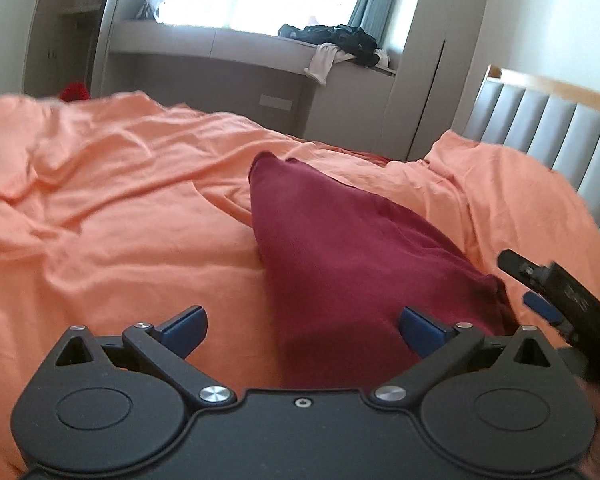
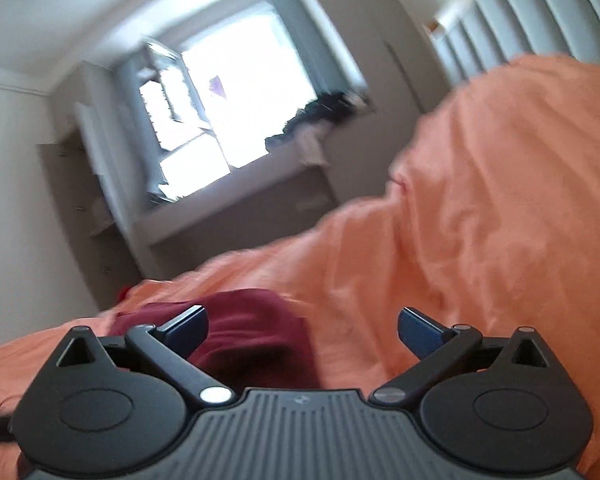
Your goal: Fold small clothes
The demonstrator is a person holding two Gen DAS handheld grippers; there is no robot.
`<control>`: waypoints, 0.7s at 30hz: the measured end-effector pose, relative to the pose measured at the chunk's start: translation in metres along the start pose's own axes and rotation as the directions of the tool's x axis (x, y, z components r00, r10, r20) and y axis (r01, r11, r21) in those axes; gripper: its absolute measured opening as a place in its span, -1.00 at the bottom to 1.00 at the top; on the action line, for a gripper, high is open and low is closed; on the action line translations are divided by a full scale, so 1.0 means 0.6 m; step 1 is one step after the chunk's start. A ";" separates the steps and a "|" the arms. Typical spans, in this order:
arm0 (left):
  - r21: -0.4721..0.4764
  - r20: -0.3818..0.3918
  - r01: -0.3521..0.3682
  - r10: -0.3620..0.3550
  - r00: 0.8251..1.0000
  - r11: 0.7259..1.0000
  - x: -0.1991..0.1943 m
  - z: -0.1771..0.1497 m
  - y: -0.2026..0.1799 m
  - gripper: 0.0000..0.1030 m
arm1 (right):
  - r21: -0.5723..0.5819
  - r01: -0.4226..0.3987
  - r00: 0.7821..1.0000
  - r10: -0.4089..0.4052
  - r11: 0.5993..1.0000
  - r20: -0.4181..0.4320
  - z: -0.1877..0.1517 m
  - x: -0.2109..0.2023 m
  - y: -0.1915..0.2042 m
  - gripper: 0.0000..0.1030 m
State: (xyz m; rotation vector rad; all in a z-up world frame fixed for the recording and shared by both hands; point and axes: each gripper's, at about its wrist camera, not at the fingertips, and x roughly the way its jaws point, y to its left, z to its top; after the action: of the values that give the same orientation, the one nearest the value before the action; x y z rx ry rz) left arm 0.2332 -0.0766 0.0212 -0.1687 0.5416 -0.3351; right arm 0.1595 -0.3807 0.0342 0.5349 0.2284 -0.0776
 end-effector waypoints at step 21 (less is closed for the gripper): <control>-0.084 -0.005 0.040 -0.040 0.999 0.996 0.005 -0.031 0.032 0.99 | -0.085 0.112 0.993 -0.108 0.990 0.053 -0.132 -0.054 -0.001 1.00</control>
State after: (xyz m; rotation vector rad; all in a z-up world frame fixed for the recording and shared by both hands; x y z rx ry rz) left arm 0.2311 -0.0612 -0.0004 -0.2598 0.5595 -0.3523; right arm 0.1122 -0.3402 -0.0243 0.4322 0.2126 -0.1867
